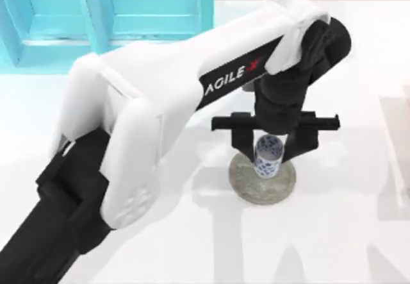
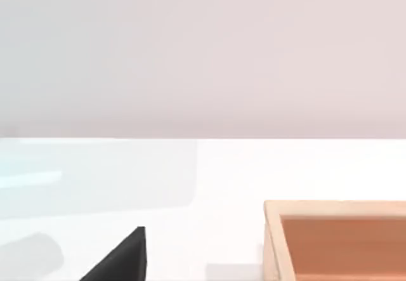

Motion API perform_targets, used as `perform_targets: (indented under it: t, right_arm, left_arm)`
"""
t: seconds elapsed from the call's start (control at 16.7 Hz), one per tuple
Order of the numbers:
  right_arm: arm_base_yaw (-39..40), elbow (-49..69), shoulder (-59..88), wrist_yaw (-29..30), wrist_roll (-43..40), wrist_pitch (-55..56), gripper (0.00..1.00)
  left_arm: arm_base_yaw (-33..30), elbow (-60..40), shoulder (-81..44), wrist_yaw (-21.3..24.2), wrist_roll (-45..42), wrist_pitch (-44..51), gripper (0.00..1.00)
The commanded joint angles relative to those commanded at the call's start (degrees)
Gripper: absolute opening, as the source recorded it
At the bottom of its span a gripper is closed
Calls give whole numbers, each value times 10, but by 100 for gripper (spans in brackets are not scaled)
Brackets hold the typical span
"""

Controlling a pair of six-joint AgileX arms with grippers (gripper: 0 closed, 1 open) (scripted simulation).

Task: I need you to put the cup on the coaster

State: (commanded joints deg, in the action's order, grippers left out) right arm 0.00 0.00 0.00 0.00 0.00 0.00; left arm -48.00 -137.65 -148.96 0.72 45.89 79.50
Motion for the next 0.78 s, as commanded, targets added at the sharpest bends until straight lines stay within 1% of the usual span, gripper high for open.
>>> perform_targets:
  t: [0.12, 0.36, 0.78]
  right_arm:
    - [0, 0, 0, 0, 0, 0, 100]
    - [0, 0, 0, 0, 0, 0, 100]
    - [0, 0, 0, 0, 0, 0, 100]
  left_arm:
    - [0, 19, 6, -2, 1, -18, 0]
    - [0, 20, 6, -2, 2, -19, 0]
    - [0, 20, 6, -2, 2, -19, 53]
